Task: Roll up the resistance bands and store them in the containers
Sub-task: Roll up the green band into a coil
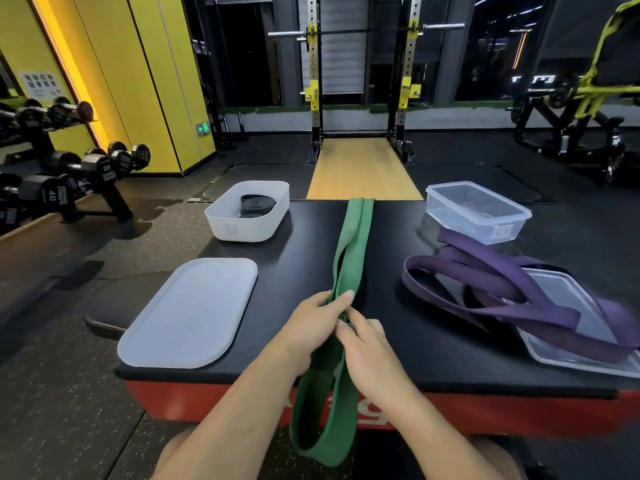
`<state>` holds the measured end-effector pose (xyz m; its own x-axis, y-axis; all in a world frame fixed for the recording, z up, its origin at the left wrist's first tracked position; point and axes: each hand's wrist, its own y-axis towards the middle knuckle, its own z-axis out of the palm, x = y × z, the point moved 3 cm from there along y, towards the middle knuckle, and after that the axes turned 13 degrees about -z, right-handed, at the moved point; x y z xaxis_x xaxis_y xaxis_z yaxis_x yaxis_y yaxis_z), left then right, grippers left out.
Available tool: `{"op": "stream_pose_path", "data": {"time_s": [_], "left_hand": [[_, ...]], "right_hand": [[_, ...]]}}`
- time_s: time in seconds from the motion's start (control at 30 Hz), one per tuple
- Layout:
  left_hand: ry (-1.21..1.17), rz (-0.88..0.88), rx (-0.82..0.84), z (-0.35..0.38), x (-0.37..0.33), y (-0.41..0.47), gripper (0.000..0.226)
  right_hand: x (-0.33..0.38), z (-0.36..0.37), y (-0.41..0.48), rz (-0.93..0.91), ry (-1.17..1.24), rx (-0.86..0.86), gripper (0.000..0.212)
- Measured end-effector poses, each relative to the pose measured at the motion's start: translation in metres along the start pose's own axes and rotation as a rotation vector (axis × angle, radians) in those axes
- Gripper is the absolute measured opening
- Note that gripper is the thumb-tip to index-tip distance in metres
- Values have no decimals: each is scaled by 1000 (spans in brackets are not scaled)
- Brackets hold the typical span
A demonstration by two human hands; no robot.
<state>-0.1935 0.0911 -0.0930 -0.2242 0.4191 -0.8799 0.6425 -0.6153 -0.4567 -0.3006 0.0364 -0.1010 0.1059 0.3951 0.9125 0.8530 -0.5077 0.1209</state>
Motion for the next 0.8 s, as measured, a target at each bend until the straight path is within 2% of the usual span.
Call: {"op": "stream_pose_path", "data": {"time_s": [0.07,0.2,0.3,0.37,0.47,0.67,0.73,0.8], "left_hand": [[4,-18,65,-3,-2,5,21],[92,20,70,-8,-13,14,22],[160,44,20,-10,-23,18,31],[122,19,17,-12,-22,26,32],[-92,-16,6,-16,-17,44,32],[-458,16,-150,-28,-18,72,28],[-486,35,-208,-34,-23,83,27],[-471,47,-223,-38,-30,92,28]], "right_hand": [[-3,-3,6,-35,23,-36,36],[-11,-9,13,-44,105,-102,32],[-7,-14,20,-108,-37,-92,30],[-4,-16,30,-151,-125,-69,27],[-2,-15,46,-167,-140,-38,21],[-8,-11,46,-249,-139,30,47],[-9,-11,38,-320,-141,123,55],[-10,-12,32,-380,-267,283,61]]}}
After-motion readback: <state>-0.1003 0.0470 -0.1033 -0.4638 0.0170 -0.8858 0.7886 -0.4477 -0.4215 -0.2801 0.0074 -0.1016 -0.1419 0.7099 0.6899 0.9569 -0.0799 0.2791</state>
